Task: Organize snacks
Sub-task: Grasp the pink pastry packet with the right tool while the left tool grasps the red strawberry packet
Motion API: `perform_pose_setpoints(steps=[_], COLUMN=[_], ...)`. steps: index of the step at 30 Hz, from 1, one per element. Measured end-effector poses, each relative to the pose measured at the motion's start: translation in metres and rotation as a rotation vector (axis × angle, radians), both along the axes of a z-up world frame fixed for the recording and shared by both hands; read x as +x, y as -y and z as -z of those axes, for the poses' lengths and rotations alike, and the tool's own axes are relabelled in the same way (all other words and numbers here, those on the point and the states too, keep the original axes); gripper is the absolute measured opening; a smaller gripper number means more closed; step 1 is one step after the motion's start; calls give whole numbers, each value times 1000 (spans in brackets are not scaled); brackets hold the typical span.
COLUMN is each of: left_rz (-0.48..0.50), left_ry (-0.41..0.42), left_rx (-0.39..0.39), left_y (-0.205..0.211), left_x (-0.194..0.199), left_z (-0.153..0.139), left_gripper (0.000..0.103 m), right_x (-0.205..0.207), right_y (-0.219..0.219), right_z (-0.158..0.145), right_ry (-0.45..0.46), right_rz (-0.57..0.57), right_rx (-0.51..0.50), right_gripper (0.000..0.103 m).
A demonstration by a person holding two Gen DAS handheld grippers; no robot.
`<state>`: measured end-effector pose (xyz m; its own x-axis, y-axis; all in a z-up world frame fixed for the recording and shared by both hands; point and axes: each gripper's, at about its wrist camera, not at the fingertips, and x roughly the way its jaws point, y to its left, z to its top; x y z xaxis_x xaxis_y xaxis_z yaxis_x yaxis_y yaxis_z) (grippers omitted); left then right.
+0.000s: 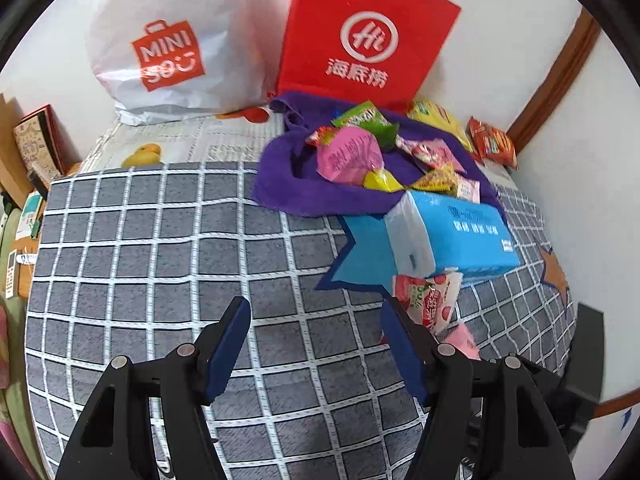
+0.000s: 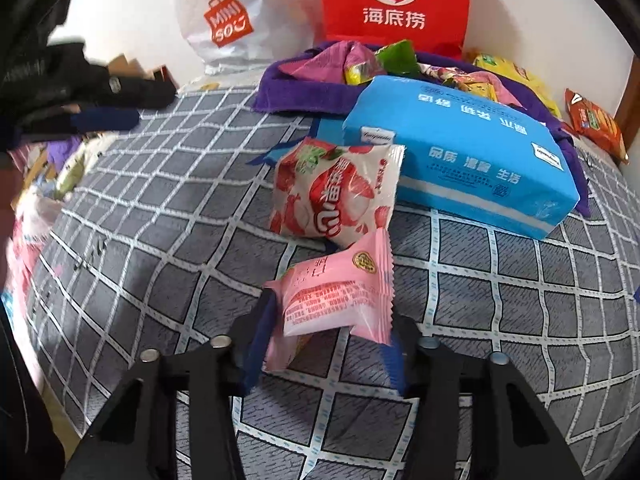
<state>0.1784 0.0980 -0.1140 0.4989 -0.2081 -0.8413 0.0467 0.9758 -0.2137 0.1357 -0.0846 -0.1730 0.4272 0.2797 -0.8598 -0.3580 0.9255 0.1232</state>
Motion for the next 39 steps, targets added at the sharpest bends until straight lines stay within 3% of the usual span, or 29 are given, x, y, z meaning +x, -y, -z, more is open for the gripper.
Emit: perform_pose_setpoints(steps=[9, 17, 21, 26, 31, 39], left_rz=[63, 152, 166, 160, 160, 177], left_ry=[-34, -71, -105, -90, -80, -74], left_rx=[-22, -54, -55, -37, -48, -105], left_y=[35, 78, 97, 108, 105, 94], left_x=[10, 19, 26, 28, 26, 12], left_z=[21, 43, 57, 62, 58, 46], left_gripper=[66, 66, 66, 64, 45, 27], right_x=[6, 7, 5, 1, 3, 5], right_y=[30, 88, 112, 131, 134, 124], right_z=[-5, -13, -12, -10, -8, -12], right_ry=[60, 90, 87, 81, 76, 73], right_rz=[24, 144, 191, 231, 236, 223], right_rx=[42, 34, 28, 32, 31, 19], right_gripper=[33, 33, 33, 33, 33, 33])
